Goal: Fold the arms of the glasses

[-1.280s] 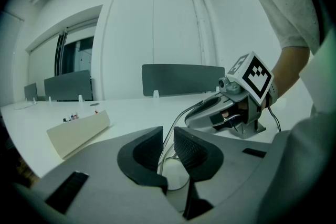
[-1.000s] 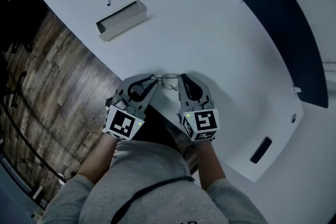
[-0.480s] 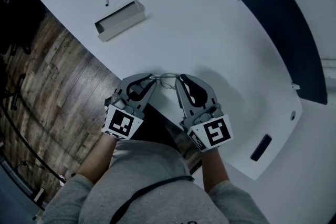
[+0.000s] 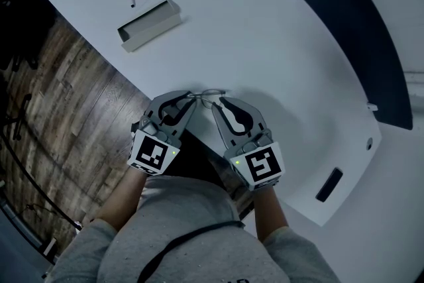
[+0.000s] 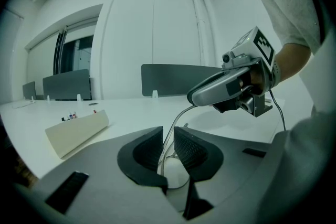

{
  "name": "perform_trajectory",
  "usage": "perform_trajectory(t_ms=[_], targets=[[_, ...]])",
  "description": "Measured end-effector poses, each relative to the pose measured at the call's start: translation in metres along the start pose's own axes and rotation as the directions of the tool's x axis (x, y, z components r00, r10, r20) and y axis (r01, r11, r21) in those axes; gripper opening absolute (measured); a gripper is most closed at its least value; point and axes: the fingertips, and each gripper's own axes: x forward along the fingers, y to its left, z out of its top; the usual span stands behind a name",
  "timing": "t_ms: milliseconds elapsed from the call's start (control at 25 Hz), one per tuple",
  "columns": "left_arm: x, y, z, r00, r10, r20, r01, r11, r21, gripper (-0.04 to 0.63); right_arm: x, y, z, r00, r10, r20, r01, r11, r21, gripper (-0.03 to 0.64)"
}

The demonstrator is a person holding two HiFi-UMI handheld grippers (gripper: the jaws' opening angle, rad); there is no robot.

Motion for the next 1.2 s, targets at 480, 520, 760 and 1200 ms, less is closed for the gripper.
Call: perform_trajectory(t_ms=[480, 520, 760, 1200], targets=[[0.002, -0.004, -0.002, 1.0, -0.012, 0.002, 0.012, 1.0, 0.001, 0.071, 0.003, -0.008, -0.016, 0.999, -0.041, -0.035, 0.041, 0.999, -0.001, 0.048], [0.001, -0.004, -0.003, 1.0, -0.013, 0.0, 0.013, 1.0, 0.003, 0.071, 0.004, -0.008, -0.018, 0.998, -0.045, -0.042, 0.045, 0.999, 0.001, 0.048], [0.0, -0.004, -0.007, 1.0, -0.008, -0.007, 0.008, 1.0, -0.003, 0.071, 0.007, -0.01, -0.028, 0.996, -0.058, -0.071, 0.059, 0.998, 0.014, 0.048], [-0.001, 0.001, -0.016, 1.0, -0.008, -0.018, 0.007, 1.0, -0.014, 0.071, 0.019, -0.011, -0.044, 0.993, -0.061, -0.102, 0.065, 0.997, 0.035, 0.048]])
